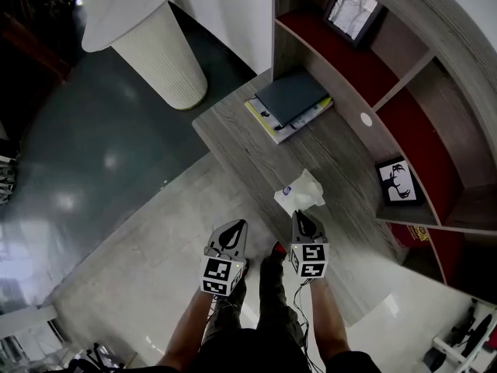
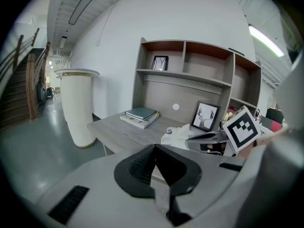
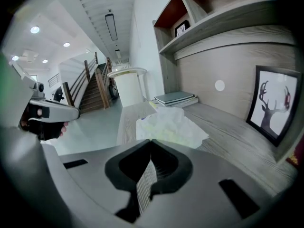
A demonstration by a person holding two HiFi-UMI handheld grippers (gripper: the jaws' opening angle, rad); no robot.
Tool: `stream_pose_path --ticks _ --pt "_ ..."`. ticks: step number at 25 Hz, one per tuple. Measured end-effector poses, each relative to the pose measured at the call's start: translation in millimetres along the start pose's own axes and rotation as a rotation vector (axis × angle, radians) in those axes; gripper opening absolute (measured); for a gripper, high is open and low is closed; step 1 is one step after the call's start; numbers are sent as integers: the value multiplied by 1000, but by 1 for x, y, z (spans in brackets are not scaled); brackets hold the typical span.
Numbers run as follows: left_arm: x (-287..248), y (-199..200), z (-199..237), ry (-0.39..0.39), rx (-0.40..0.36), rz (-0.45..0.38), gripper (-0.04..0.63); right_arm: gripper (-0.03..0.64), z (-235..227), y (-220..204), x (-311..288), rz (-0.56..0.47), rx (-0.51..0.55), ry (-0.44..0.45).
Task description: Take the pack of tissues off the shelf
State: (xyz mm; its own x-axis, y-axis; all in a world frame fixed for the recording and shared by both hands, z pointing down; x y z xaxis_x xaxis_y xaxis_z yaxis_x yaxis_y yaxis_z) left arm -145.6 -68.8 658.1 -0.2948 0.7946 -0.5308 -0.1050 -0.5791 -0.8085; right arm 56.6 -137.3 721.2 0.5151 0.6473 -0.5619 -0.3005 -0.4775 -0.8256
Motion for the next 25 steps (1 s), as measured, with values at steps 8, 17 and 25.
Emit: stream_pose_path --ticks 8,17,25 --pt "1 -7 -1 6 5 11 6 28 1 -12 -4 2 -9 11" --pt "4 -11 0 13 16 17 6 31 0 -20 -11 -3 -58 33" --pt "8 -14 0 7 13 26 6 129 4 -21 -7 -10 -82 48"
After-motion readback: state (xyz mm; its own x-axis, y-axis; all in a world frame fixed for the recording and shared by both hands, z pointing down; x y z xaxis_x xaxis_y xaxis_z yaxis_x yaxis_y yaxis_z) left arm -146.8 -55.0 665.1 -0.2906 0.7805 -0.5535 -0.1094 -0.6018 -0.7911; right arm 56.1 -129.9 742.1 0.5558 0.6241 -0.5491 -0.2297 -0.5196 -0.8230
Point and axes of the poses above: the fingertips, and each gripper's own axes: x backward along the fingers, z to its left, y out of its top, the point moved 8 cm from there along x, backward along the fingers, and after that the axes turned 7 degrees about x, right-handed, at the moved point
